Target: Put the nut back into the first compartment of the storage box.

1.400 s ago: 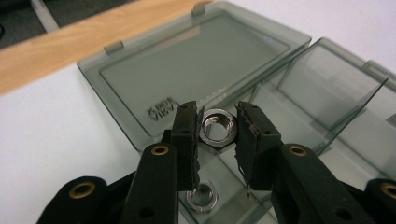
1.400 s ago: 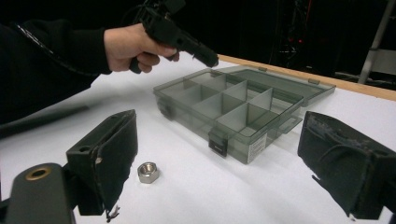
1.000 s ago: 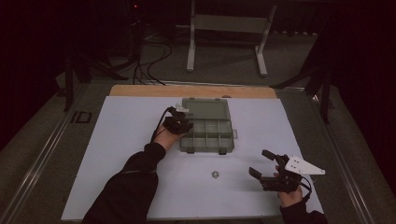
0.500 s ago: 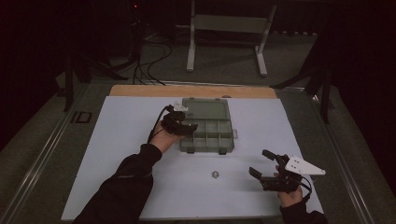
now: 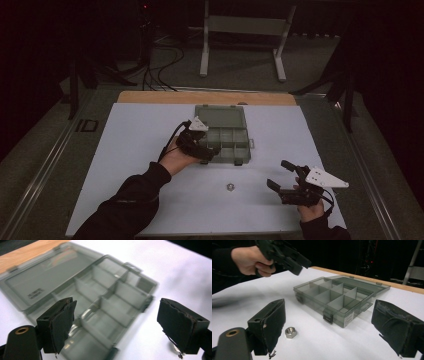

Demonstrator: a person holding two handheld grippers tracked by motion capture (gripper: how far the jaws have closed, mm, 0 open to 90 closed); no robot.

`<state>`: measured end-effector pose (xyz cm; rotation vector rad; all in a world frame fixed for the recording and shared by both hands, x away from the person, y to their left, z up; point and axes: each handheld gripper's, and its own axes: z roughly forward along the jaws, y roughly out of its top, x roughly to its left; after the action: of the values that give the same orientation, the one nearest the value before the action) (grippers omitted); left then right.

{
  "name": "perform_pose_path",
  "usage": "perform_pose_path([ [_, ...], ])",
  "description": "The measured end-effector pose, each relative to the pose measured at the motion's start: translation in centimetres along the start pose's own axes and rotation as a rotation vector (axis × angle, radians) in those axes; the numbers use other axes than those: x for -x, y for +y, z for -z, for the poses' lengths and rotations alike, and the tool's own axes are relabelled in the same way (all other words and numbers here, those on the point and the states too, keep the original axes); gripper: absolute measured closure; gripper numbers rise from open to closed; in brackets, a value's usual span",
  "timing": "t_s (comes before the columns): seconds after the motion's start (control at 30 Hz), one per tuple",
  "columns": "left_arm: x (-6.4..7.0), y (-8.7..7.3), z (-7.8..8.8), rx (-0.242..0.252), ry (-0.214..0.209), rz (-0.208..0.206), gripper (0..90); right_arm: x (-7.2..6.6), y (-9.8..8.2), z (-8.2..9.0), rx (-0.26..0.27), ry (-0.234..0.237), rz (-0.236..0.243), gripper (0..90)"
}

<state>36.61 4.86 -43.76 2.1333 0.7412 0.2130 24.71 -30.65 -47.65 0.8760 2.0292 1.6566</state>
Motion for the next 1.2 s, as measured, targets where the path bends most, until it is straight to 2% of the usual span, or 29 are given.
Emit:
perform_pose_path([
  [0.03,0.4,-0.1,0.1,0.005,-0.004,-0.011,14.0,0.0,0.0,0.0,0.0,0.0,0.0,12.1],
  [0.13,1.5,-0.4,0.2,0.011,-0.052,-0.045,15.1,0.0,0.0,0.0,0.0,0.0,-0.001,12.1],
  [0.17,2.2,-0.7,0.2,0.017,-0.088,-0.061,15.1,0.0,0.0,0.0,-0.001,0.0,-0.001,12.1],
  [0.2,2.2,-0.7,0.2,0.017,-0.088,-0.061,15.1,0.0,0.0,0.0,-0.001,0.0,-0.001,12.1],
  [0.23,2.9,-0.9,0.1,0.01,-0.117,-0.085,15.3,0.0,0.0,0.0,0.0,0.0,0.0,12.1],
  [0.3,3.3,-1.0,0.0,0.009,-0.127,-0.09,15.5,0.0,0.0,0.0,0.0,0.0,0.0,12.1],
  [0.33,3.9,-1.3,-0.2,0.011,-0.15,-0.097,16.3,0.0,0.0,0.0,-0.002,0.0,-0.002,12.1],
  [0.4,4.2,-1.5,-0.3,0.01,-0.164,-0.1,19.0,0.0,0.0,0.0,0.0,0.0,-0.001,12.1],
  [0.47,5.0,-2.0,-0.7,-0.006,-0.19,-0.127,20.1,0.0,0.0,0.0,0.001,0.0,0.0,12.1],
  [0.5,5.0,-2.0,-0.7,-0.006,-0.19,-0.127,21.4,0.0,0.0,0.0,0.001,0.0,0.0,12.1],
  [0.53,5.4,-2.3,-1.0,-0.017,-0.2,-0.146,21.7,0.0,0.0,0.0,0.001,0.001,0.0,12.1],
  [0.7,5.9,-3.0,-1.8,-0.043,-0.229,-0.163,30.8,0.0,0.0,0.0,0.0,0.001,0.0,12.1],
  [0.77,6.1,-3.1,-2.0,-0.051,-0.223,-0.173,33.1,0.0,0.0,0.0,0.0,0.002,0.0,12.1],
  [0.8,6.3,-3.5,-2.6,-0.08,-0.227,-0.197,33.1,0.0,0.0,0.0,0.0,0.002,0.0,12.1],
  [0.87,6.6,-3.8,-3.1,-0.102,-0.241,-0.207,43.1,0.0,0.0,0.0,0.002,0.001,0.003,12.1],
  [0.9,6.7,-3.9,-3.4,-0.115,-0.235,-0.221,43.1,0.0,0.0,0.0,0.002,0.001,0.003,12.1],
  [0.97,6.8,-4.1,-3.7,-0.128,-0.231,-0.225,45.2,0.0,0.0,0.0,0.0,0.002,0.0,12.1],
  [1.0,6.9,-4.3,-4.4,-0.152,-0.237,-0.228,46.1,0.0,0.0,0.0,0.001,0.002,0.0,12.1],
  [1.13,7.0,-4.5,-5.4,-0.193,-0.255,-0.241,48.7,0.0,0.0,0.0,0.003,0.002,0.001,12.1],
  [1.2,7.2,-4.7,-5.9,-0.214,-0.247,-0.255,50.2,0.0,0.0,0.0,0.004,0.004,0.0,12.1],
])
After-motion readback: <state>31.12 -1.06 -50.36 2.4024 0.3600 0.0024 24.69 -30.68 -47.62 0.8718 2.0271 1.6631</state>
